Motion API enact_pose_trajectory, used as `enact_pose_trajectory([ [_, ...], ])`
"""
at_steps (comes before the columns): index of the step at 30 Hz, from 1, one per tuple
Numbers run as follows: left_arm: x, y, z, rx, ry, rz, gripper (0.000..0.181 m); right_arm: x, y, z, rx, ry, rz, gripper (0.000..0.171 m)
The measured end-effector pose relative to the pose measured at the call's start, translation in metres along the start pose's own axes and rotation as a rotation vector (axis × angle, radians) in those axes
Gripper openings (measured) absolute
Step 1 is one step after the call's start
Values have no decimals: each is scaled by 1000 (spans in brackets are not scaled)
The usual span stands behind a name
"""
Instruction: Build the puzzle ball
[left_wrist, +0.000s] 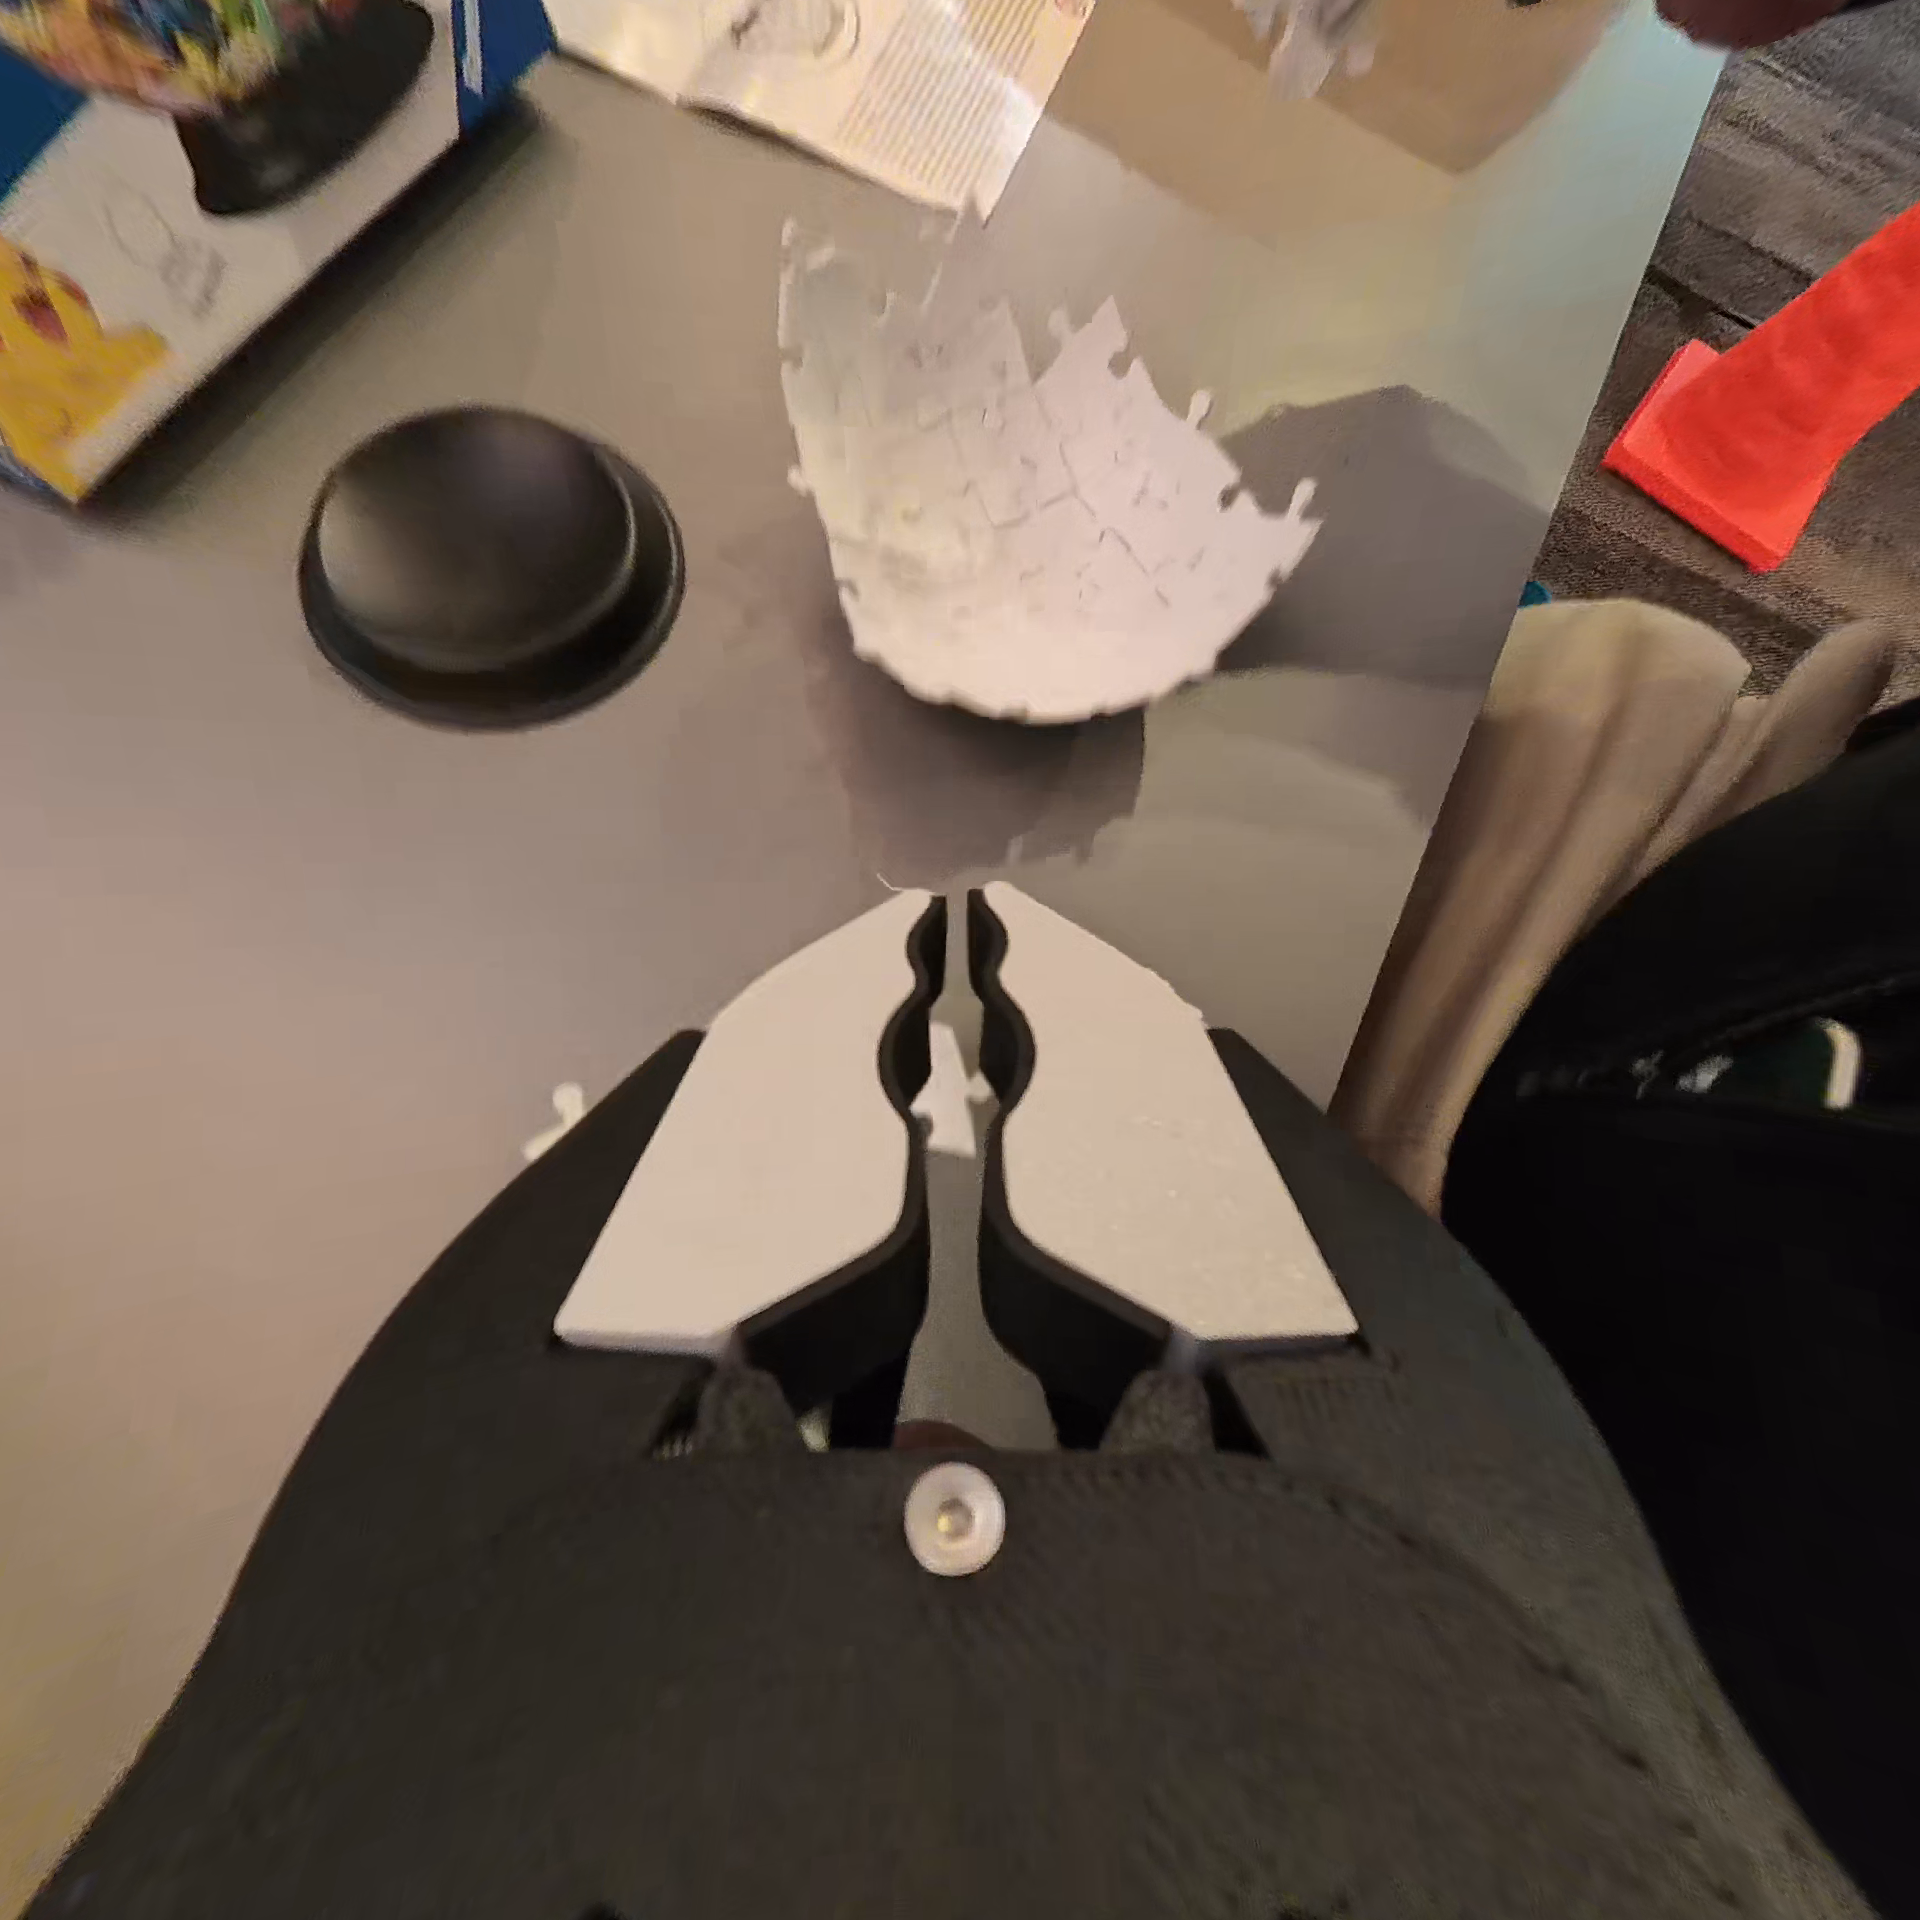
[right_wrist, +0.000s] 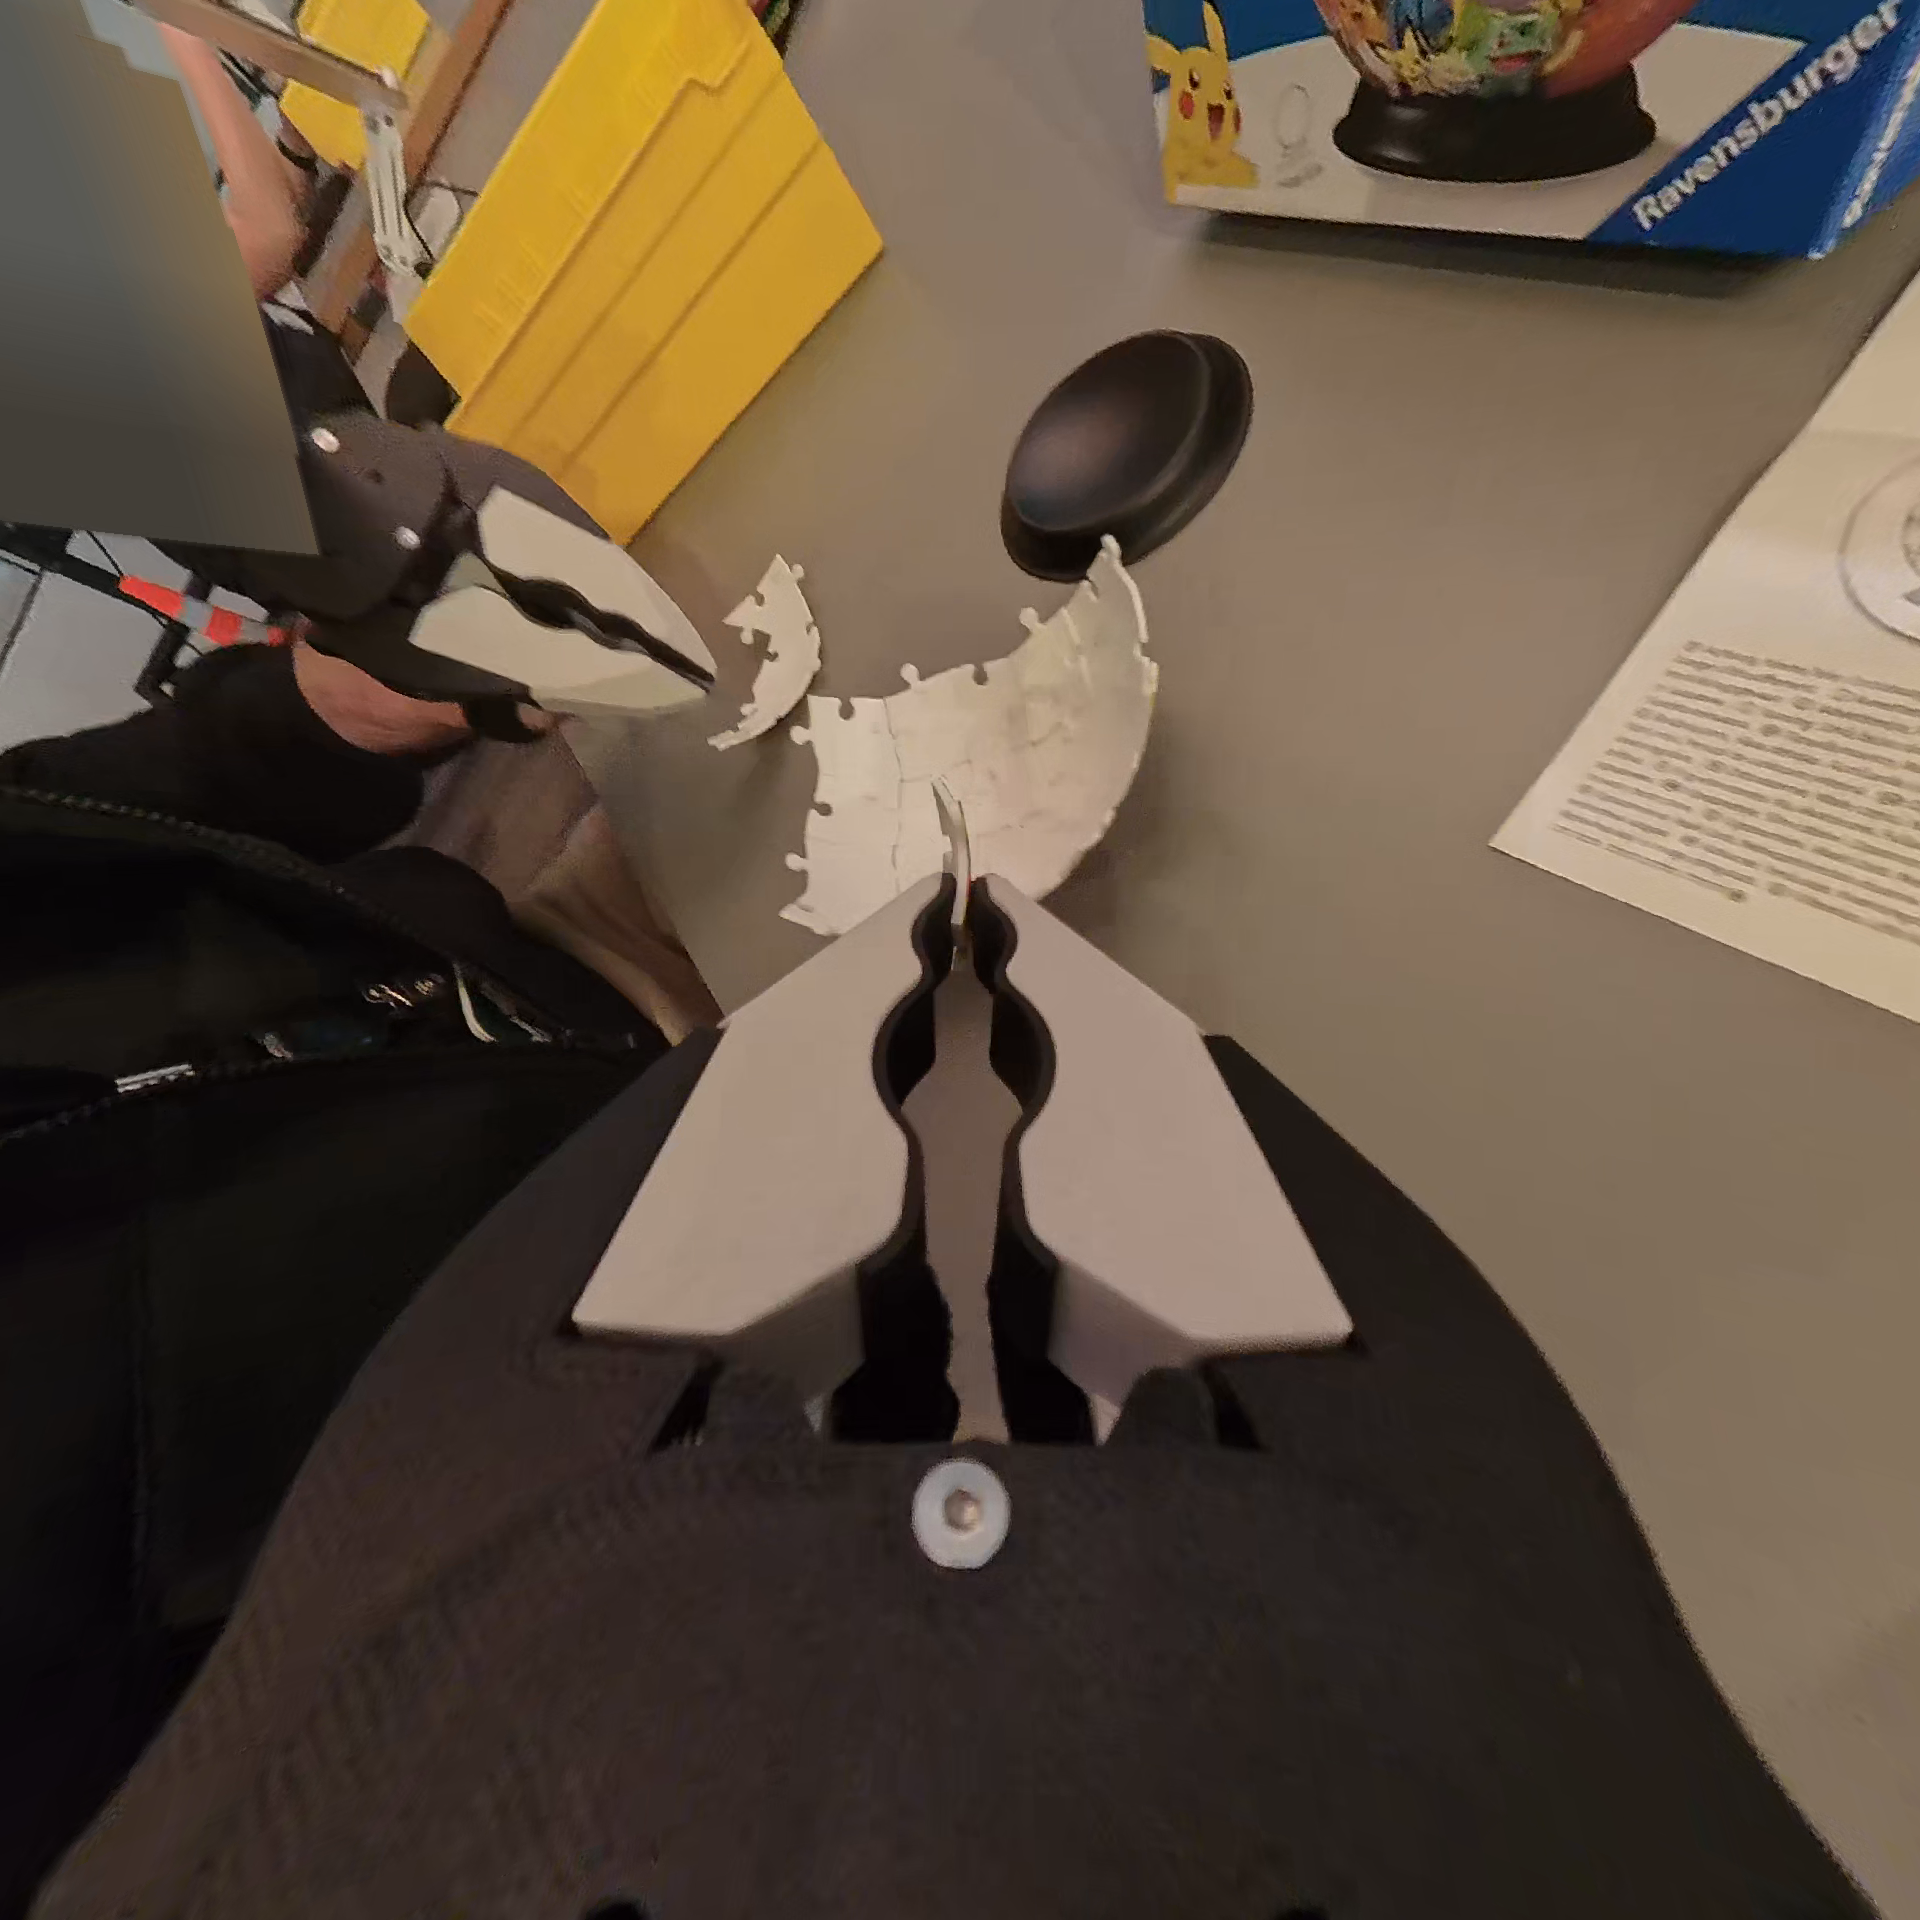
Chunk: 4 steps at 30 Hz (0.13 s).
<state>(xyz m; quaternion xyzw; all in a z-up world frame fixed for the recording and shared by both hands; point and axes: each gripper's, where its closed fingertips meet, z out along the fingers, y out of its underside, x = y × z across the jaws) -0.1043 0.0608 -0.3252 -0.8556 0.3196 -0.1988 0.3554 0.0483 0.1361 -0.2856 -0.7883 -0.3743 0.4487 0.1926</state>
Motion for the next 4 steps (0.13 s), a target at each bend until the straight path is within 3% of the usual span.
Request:
enact_pose_trajectory([
  [1, 1, -10, 1, 3, -3, 17, 4, 4, 1, -2, -17, 10, -8, 1],
  [4, 8, -42, 8, 3, 4, 72, 5, 10, 8, -3, -107, 12, -41, 1],
])
